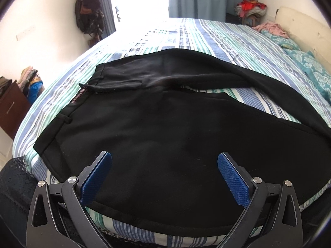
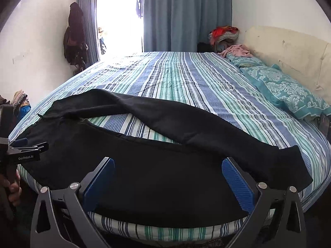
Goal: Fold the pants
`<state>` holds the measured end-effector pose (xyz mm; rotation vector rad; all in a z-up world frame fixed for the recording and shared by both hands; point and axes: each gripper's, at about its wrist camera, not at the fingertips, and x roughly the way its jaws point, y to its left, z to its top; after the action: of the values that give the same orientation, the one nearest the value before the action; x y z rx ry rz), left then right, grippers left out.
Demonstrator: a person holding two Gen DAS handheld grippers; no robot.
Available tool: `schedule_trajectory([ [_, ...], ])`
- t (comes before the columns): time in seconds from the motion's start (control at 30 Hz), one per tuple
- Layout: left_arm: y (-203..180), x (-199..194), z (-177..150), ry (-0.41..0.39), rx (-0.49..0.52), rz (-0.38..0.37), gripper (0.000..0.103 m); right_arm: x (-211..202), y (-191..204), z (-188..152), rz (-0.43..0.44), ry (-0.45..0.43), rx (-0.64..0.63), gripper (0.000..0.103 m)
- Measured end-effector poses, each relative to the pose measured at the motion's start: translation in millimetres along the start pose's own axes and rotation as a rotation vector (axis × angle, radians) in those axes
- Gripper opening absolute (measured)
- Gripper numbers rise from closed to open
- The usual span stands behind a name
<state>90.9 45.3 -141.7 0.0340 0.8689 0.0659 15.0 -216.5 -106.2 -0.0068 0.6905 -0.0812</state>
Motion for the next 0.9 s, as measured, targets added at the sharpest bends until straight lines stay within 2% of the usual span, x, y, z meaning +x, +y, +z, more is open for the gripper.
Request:
schedule_trajectory([
  [0.37, -10.6, -1.1, -3.0, -0.007, 0.054, 0.013, 0.102, 5.4, 2.7, -1.7, 0.003, 0.025, -0.017, 0.103],
  [0.9, -5.5, 0.0, -0.6, -0.008, 0.032, 0.019, 0.102, 8.0, 9.0, -2.7, 0.007, 0.033, -0.050, 0.103],
])
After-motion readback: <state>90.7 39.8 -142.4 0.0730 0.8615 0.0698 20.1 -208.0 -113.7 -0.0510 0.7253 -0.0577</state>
